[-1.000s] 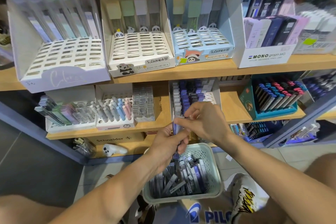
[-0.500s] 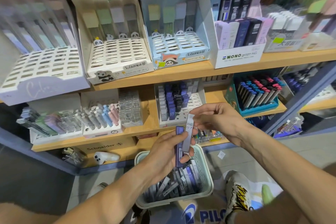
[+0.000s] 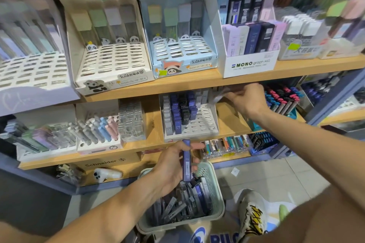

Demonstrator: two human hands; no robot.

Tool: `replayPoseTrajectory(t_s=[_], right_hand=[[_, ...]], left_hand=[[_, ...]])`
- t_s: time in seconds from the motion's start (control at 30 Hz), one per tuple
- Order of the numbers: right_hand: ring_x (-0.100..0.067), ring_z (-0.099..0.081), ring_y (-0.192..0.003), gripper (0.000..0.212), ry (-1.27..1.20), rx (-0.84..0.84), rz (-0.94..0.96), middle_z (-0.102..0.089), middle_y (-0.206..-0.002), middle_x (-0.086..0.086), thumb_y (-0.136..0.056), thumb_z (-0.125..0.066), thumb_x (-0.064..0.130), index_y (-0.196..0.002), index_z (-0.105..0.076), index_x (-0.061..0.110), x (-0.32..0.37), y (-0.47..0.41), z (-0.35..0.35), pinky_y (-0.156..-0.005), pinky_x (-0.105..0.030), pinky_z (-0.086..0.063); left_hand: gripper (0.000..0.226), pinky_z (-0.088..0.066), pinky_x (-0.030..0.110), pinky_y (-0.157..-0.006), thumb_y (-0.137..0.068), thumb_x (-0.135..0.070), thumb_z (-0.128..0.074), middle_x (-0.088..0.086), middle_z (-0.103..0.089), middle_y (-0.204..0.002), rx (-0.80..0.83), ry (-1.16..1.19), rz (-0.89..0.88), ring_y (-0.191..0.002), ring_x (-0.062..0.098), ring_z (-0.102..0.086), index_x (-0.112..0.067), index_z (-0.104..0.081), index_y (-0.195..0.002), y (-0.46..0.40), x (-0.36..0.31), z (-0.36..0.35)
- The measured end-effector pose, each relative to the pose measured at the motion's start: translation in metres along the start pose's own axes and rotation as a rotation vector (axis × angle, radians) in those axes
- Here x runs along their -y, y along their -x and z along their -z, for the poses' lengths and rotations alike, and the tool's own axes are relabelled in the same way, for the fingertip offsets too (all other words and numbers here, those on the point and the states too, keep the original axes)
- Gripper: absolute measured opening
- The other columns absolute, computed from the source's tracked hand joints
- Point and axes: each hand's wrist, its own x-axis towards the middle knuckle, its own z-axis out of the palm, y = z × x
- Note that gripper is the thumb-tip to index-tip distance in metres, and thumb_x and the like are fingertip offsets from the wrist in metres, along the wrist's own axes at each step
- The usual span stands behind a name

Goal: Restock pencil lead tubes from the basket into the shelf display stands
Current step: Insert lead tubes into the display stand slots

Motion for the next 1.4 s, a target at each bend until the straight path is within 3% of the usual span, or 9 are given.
replayPoseTrajectory(t_s=[0.17,0.33,0.47,0.57,0.83,0.97,1.07,1.2,1.4], right_hand=[[-0.018,-0.071,-0.093,0.007,0.178,0.058,0.255,-0.077,-0.098,-0.001,-0.091,-0.072,0.012,-0.096,-0.077,0.014,-0.005,-0.014,-0.032,-0.086,-0.033,-0.057],[-0.028,-0.068,-0.092,0.011,0.381,0.145,0.346,-0.073,-0.103,-0.008,-0.096,-0.064,0.013,-0.101,-0.073,0.011,-0.013,-0.022,-0.045,-0.081,-0.037,-0.058],[-0.027,-0.068,-0.093,0.011,0.408,0.174,0.286,-0.073,-0.101,-0.007,-0.096,-0.064,0.018,-0.101,-0.073,0.014,-0.013,-0.030,-0.051,-0.078,-0.032,-0.056],[-0.024,-0.069,-0.093,0.011,0.408,0.199,0.265,-0.074,-0.099,-0.003,-0.097,-0.064,0.024,-0.099,-0.074,0.019,-0.011,-0.030,-0.054,-0.082,-0.037,-0.060],[-0.030,-0.065,-0.109,0.017,0.417,0.215,0.207,-0.072,-0.117,-0.009,-0.098,-0.066,0.022,-0.110,-0.074,0.015,-0.009,-0.037,-0.048,-0.092,-0.039,-0.056],[-0.030,-0.065,-0.108,0.016,0.433,0.208,0.217,-0.072,-0.116,-0.011,-0.098,-0.066,0.020,-0.110,-0.073,0.011,-0.011,-0.039,-0.046,-0.082,-0.027,-0.049],[-0.031,-0.065,-0.105,0.019,0.494,0.225,0.226,-0.070,-0.117,-0.012,-0.100,-0.063,0.021,-0.113,-0.070,0.009,-0.010,-0.041,-0.043,-0.078,-0.025,-0.044],[-0.029,-0.065,-0.103,0.018,0.545,0.320,0.249,-0.071,-0.115,-0.009,-0.101,-0.059,0.022,-0.113,-0.068,0.012,-0.007,-0.039,-0.045,-0.089,-0.036,-0.055],[-0.026,-0.060,-0.081,0.010,0.489,0.181,0.222,-0.064,-0.092,-0.004,-0.099,-0.057,0.012,-0.095,-0.067,0.012,-0.007,-0.030,-0.060,-0.067,-0.031,-0.045]], left_hand=[[0.035,-0.060,0.036,-0.075,-0.102,-0.002,-0.046,0.018,-0.069,-0.105,-0.063,-0.011,-0.036,-0.070,0.019,-0.063,-0.003,-0.081,-0.103,-0.003,0.001,0.001],[0.025,-0.060,0.035,-0.092,-0.101,-0.002,-0.058,0.005,-0.078,-0.116,-0.071,-0.098,-0.119,-0.096,0.020,-0.071,-0.009,-0.076,-0.117,0.004,-0.001,-0.004],[0.016,-0.058,0.019,-0.070,-0.095,-0.003,-0.070,0.003,-0.077,-0.099,-0.122,-0.157,-0.211,-0.084,0.008,-0.074,-0.013,-0.077,-0.105,0.005,-0.001,-0.005],[0.015,-0.057,0.017,-0.066,-0.092,-0.002,-0.073,-0.007,-0.078,-0.084,-0.143,-0.153,-0.258,-0.076,0.005,-0.074,-0.016,-0.077,-0.097,0.005,-0.003,-0.003],[0.019,-0.059,0.020,-0.070,-0.090,-0.002,-0.075,0.004,-0.078,-0.099,-0.183,-0.108,-0.264,-0.084,0.012,-0.076,-0.012,-0.077,-0.106,0.005,-0.008,0.001],[0.020,-0.059,0.020,-0.068,-0.091,0.002,-0.073,-0.004,-0.078,-0.085,-0.168,-0.092,-0.255,-0.077,0.007,-0.075,-0.014,-0.076,-0.101,0.005,-0.007,0.003],[0.023,-0.059,0.021,-0.070,-0.091,0.005,-0.072,-0.001,-0.079,-0.090,-0.154,-0.097,-0.250,-0.079,0.009,-0.075,-0.015,-0.076,-0.103,0.005,-0.007,0.005],[0.027,-0.059,0.021,-0.072,-0.091,0.007,-0.071,0.009,-0.077,-0.104,-0.157,-0.095,-0.251,-0.083,0.012,-0.075,-0.012,-0.075,-0.109,0.004,-0.005,0.006],[0.028,-0.060,0.030,-0.084,-0.089,0.005,-0.074,0.009,-0.077,-0.104,-0.171,-0.070,-0.249,-0.091,0.016,-0.074,-0.014,-0.075,-0.109,0.002,-0.004,0.007]])
